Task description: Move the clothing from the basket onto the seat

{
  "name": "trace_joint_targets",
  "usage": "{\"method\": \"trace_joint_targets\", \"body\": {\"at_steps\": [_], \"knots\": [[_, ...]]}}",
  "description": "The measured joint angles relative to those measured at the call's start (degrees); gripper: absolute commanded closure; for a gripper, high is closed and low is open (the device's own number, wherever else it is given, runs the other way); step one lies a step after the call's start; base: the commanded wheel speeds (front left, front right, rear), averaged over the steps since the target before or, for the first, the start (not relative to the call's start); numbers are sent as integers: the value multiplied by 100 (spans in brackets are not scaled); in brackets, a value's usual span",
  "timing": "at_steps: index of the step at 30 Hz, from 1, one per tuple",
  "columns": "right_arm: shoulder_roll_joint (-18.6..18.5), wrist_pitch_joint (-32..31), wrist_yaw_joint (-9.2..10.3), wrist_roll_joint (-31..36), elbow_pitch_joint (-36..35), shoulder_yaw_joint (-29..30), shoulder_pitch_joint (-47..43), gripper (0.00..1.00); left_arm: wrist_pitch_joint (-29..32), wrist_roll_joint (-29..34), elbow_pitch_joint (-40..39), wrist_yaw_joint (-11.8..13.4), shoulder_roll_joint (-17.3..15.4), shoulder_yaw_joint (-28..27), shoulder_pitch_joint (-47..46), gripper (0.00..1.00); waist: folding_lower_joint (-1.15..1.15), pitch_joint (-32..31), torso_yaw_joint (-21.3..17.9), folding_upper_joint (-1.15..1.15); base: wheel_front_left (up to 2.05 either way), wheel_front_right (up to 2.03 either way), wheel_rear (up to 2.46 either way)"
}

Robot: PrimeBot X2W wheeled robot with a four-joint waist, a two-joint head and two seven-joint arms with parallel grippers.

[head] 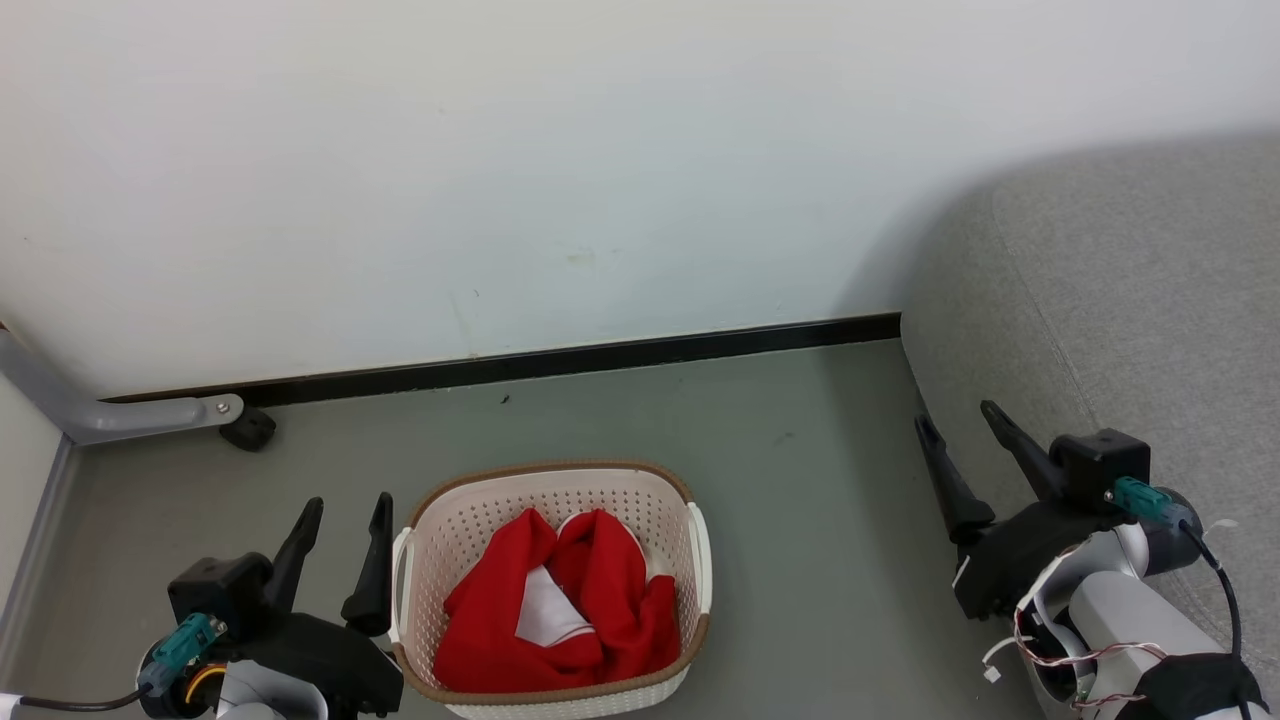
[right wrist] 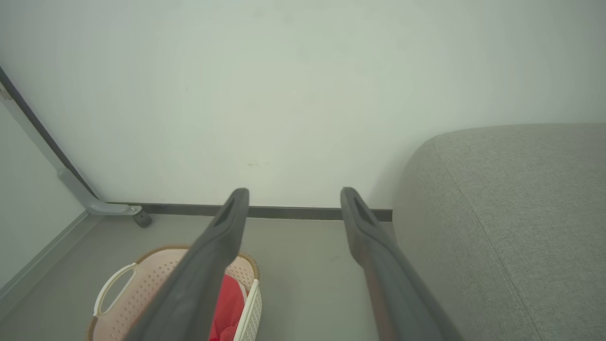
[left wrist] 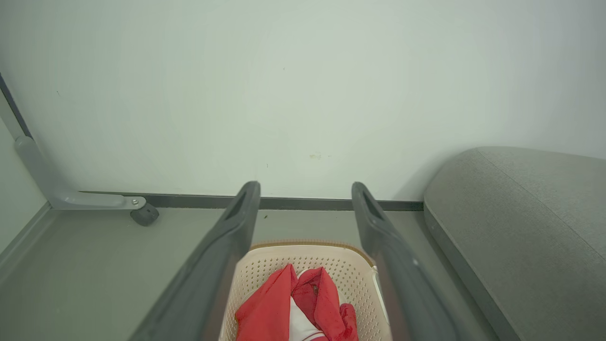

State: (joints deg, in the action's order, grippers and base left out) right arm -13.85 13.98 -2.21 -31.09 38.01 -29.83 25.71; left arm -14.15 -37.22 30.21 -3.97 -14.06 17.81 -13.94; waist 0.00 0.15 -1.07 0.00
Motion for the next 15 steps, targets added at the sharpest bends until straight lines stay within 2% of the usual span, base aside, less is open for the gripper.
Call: {"method": "trace_joint_targets", "body": {"at_steps": [3, 10, 15], "knots": [[-22, 23, 70, 148, 18, -53, 29, 0, -13, 196, 7, 24, -27, -9, 0, 0, 0, 2, 0, 0, 0, 0, 0], [-24, 24, 91, 149, 88, -38, 80, 0, -13, 289, 5, 63, 5, -70, 1, 0, 0, 19, 18, 0, 0, 0, 0], [-23, 24, 209, 149, 114, 77, 80, 0, -14, 311, 10, 152, 76, -214, 11, 0, 0, 28, 32, 0, 0, 0, 0]]}}
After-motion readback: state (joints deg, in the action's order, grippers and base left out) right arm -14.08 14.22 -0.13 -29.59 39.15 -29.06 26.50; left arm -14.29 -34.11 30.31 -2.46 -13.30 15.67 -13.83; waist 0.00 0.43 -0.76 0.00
